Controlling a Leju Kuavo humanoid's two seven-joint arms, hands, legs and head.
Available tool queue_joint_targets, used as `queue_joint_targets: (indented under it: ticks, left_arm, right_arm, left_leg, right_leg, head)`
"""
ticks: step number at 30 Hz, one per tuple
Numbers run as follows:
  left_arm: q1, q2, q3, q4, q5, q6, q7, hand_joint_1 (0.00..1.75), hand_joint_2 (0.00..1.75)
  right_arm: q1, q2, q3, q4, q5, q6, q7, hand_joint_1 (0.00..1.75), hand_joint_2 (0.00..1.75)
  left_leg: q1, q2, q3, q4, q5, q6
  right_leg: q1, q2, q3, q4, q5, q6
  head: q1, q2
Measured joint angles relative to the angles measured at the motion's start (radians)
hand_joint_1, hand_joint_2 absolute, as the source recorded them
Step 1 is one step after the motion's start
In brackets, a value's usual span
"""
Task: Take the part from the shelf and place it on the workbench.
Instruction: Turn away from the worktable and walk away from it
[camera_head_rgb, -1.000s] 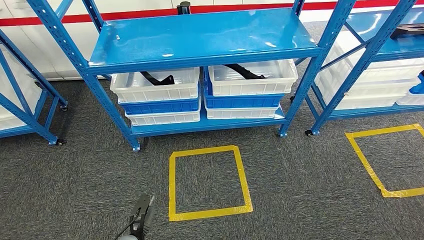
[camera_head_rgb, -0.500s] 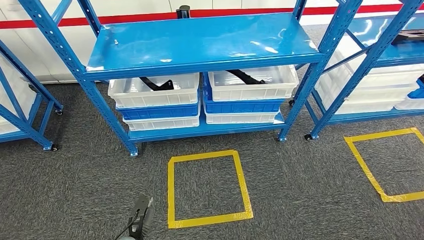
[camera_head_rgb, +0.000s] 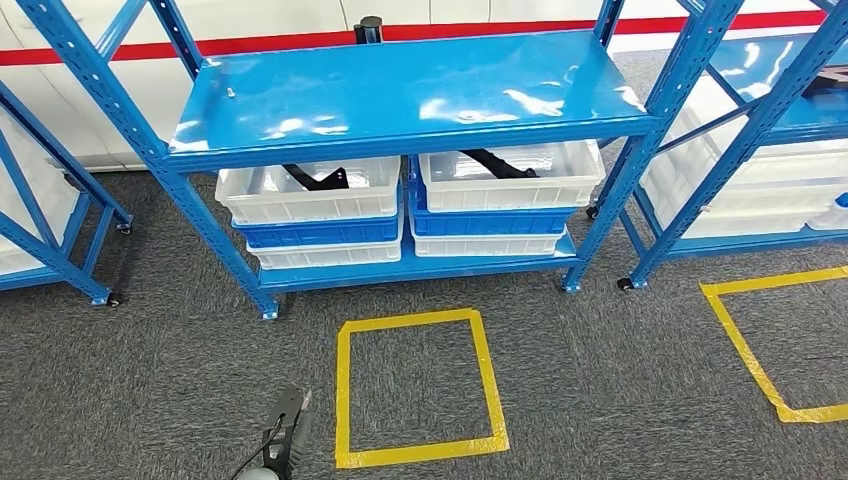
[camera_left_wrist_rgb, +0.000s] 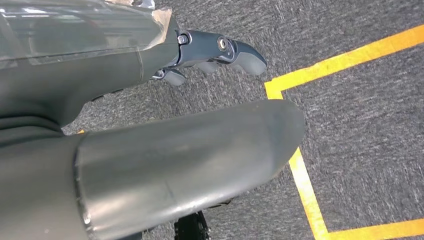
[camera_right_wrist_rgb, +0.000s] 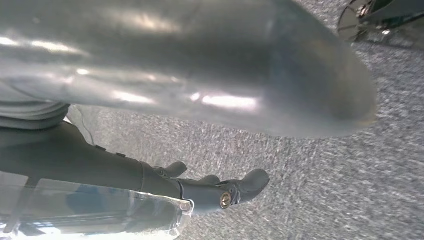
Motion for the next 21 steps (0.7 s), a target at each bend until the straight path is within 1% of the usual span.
queue_joint_targets:
  ticks: [1, 2, 3, 4, 5, 6, 7, 8, 9, 10, 11, 12, 13, 14, 15, 16, 17, 18, 19, 20, 21]
  left_arm:
    - [-0.001, 0.0, 0.0, 0.0, 0.0, 0.0, -0.001, 0.0, 0.0]
    - [-0.002, -0.001, 0.0, -0.001, 0.001, 0.0, -0.002, 0.0, 0.0]
    - [-0.002, -0.001, 0.0, -0.001, 0.002, 0.0, -0.003, 0.0, 0.0]
    - [-0.001, -0.001, 0.0, -0.001, 0.003, 0.0, -0.004, 0.0, 0.0]
    - [0.0, -0.001, 0.0, -0.001, 0.005, 0.0, -0.004, 0.0, 0.0]
    - [0.002, -0.001, 0.0, 0.0, 0.007, 0.0, -0.004, 0.0, 0.0]
    - [0.002, -0.001, 0.0, 0.0, 0.008, 0.0, -0.004, 0.0, 0.0]
    - [0.002, -0.001, 0.0, -0.001, 0.01, 0.0, -0.004, 0.0, 0.0]
    - [0.002, 0.0, 0.0, -0.001, 0.01, 0.0, -0.005, 0.0, 0.0]
    - [0.001, 0.0, 0.0, -0.001, 0.01, 0.0, -0.005, 0.0, 0.0]
    - [0.0, 0.0, 0.0, -0.001, 0.01, 0.0, -0.005, 0.0, 0.0]
    - [-0.002, -0.001, 0.0, -0.001, 0.01, 0.0, -0.005, 0.0, 0.0]
    - [-0.002, -0.001, -0.001, -0.001, 0.01, 0.0, -0.005, 0.0, 0.0]
    - [-0.002, -0.001, -0.001, -0.001, 0.01, 0.001, -0.005, 0.0, 0.0]
    - [-0.002, -0.002, -0.001, -0.001, 0.011, 0.001, -0.005, 0.0, 0.0]
    - [-0.002, -0.002, -0.001, -0.001, 0.011, 0.001, -0.006, 0.0, 0.0]
    - [-0.003, -0.002, -0.001, -0.001, 0.011, 0.002, -0.006, 0.0, 0.0]
    - [-0.003, -0.002, -0.001, -0.002, 0.012, 0.001, -0.007, 0.0, 0.0]
    - [-0.004, -0.003, -0.001, -0.001, 0.013, 0.001, -0.008, 0.0, 0.0]
    - [-0.003, -0.004, -0.001, -0.001, 0.014, 0.001, -0.009, 0.0, 0.0]
    - [-0.002, -0.005, -0.001, -0.001, 0.015, 0.001, -0.01, 0.0, 0.0]
  right_arm:
    - [0.0, 0.0, 0.0, 0.0, 0.001, 0.0, 0.0, 0.0, 0.0]
    - [0.0, -0.001, 0.0, 0.0, 0.001, -0.001, 0.001, 0.0, 0.0]
    - [0.0, -0.002, 0.0, 0.0, 0.001, -0.001, 0.001, 0.0, 0.0]
    - [0.0, -0.003, 0.0, 0.0, 0.001, -0.001, 0.001, 0.0, 0.0]
    - [-0.001, -0.003, 0.0, 0.0, 0.002, -0.001, 0.001, 0.0, 0.0]
    - [-0.001, -0.003, 0.0, 0.0, 0.002, -0.001, 0.002, 0.0, 0.0]
    - [0.0, -0.003, 0.0, 0.0, 0.002, -0.001, 0.002, 0.0, 0.0]
    - [0.0, -0.003, 0.0, 0.0, 0.003, -0.001, 0.003, 0.0, 0.0]
    - [0.001, -0.003, 0.0, 0.0, 0.003, -0.001, 0.003, 0.0, 0.0]
    - [0.0, -0.002, 0.0, 0.0, 0.003, -0.001, 0.003, 0.0, 0.0]
    - [-0.001, -0.002, 0.0, 0.0, 0.004, -0.002, 0.003, 0.0, 0.0]
    - [-0.002, -0.002, 0.0, 0.0, 0.004, -0.002, 0.003, 0.0, 0.0]
    - [-0.003, -0.001, 0.0, 0.0, 0.005, -0.002, 0.003, 0.0, 0.0]
    - [-0.005, -0.001, 0.0, 0.0, 0.005, -0.002, 0.003, 0.0, 0.0]
    - [-0.005, -0.001, 0.0, 0.0, 0.006, -0.002, 0.004, 0.0, 0.0]
    - [-0.005, -0.001, 0.0, 0.0, 0.006, -0.002, 0.005, 0.0, 0.0]
    - [-0.006, -0.001, 0.0, 0.0, 0.007, -0.002, 0.005, 0.0, 0.0]
    - [-0.006, -0.001, 0.0, 0.0, 0.008, -0.002, 0.006, 0.0, 0.0]
    - [-0.006, -0.002, 0.0, 0.0, 0.009, -0.002, 0.006, 0.0, 0.0]
    - [-0.005, -0.002, 0.0, 0.0, 0.011, -0.002, 0.007, 0.0, 0.0]
    - [-0.005, -0.003, 0.0, 0.0, 0.012, -0.002, 0.007, 0.0, 0.0]
  left_leg:
    - [0.002, 0.002, -0.009, 0.022, -0.013, -0.005]
    - [0.003, 0.003, -0.03, 0.066, -0.035, -0.01]
    - [0.004, 0.005, -0.063, 0.128, -0.061, -0.015]
    - [0.005, 0.006, -0.106, 0.201, -0.087, -0.018]
    - [0.007, 0.006, -0.147, 0.262, -0.102, -0.02]
    - [0.007, 0.006, -0.176, 0.291, -0.096, -0.019]
    - [0.008, 0.006, -0.185, 0.281, -0.069, -0.017]
    - [0.008, 0.006, -0.173, 0.233, -0.025, -0.012]
    - [0.007, 0.007, -0.148, 0.161, 0.023, -0.005]
    - [0.004, 0.009, -0.121, 0.097, 0.055, 0.002]
    - [0.001, 0.011, -0.099, 0.05, 0.071, 0.008]
    - [-0.002, 0.012, -0.088, 0.027, 0.073, 0.011]
    - [-0.006, 0.012, -0.084, 0.022, 0.066, 0.013]
    - [-0.007, 0.011, -0.08, 0.017, 0.066, 0.016]
    - [-0.006, 0.01, -0.074, 0.009, 0.068, 0.021]
    - [-0.004, 0.009, -0.065, 0.0, 0.069, 0.026]
    - [0.0, 0.009, -0.056, -0.009, 0.07, 0.031]
    - [0.001, 0.01, -0.049, -0.014, 0.069, 0.035]
    - [0.001, 0.01, -0.046, -0.015, 0.067, 0.038]
    - [0.001, 0.01, -0.043, -0.015, 0.063, 0.039]
    - [0.001, 0.008, -0.04, -0.015, 0.059, 0.04]
  right_leg:
    - [-0.003, 0.0, 0.005, -0.001, -0.004, -0.007]
    - [-0.005, 0.0, 0.011, -0.002, -0.007, -0.015]
    - [-0.005, 0.0, 0.015, -0.002, -0.012, -0.021]
    - [-0.003, 0.0, 0.019, -0.002, -0.016, -0.026]
    - [-0.002, 0.0, 0.022, -0.002, -0.019, -0.03]
    - [0.0, 0.001, 0.026, -0.002, -0.023, -0.032]
    - [0.001, 0.001, 0.033, -0.002, -0.027, -0.032]
    - [0.002, 0.002, 0.041, -0.002, -0.033, -0.031]
    - [0.003, 0.003, 0.049, -0.003, -0.038, -0.029]
    - [0.006, 0.003, 0.055, -0.003, -0.044, -0.026]
    - [0.008, 0.003, 0.058, -0.003, -0.049, -0.022]
    - [0.009, 0.003, 0.058, -0.004, -0.052, -0.017]
    - [0.01, 0.002, 0.059, -0.005, -0.054, -0.011]
    - [0.009, 0.001, 0.06, -0.009, -0.055, -0.006]
    - [0.009, 0.0, 0.062, -0.007, -0.058, -0.001]
    - [0.009, 0.0, 0.058, 0.005, -0.065, 0.001]
    - [0.01, 0.0, 0.042, 0.039, -0.079, 0.001]
    - [0.009, 0.001, 0.011, 0.096, -0.099, -0.002]
    - [0.009, 0.001, -0.03, 0.167, -0.121, -0.003]
    - [0.009, 0.001, -0.074, 0.234, -0.137, -0.003]
    - [0.008, 0.001, -0.105, 0.274, -0.14, 0.002]
  head:
    - [-0.001, 0.0]
    - [-0.003, 0.0]
    - [-0.004, 0.0]
    - [-0.006, 0.0]
    - [-0.006, 0.0]
    - [-0.006, 0.0]
    - [-0.006, 0.0]
    - [-0.006, 0.0]
    - [-0.007, 0.0]
    - [-0.006, 0.0]
    - [-0.005, 0.0]
    - [-0.005, 0.0]
    - [-0.004, 0.0]
    - [-0.005, 0.0]
    - [-0.006, 0.0]
    - [-0.006, 0.0]
    - [-0.005, 0.0]
    - [-0.003, 0.0]
    - [-0.001, 0.0]
    - [0.001, 0.0]
    - [0.001, 0.0]
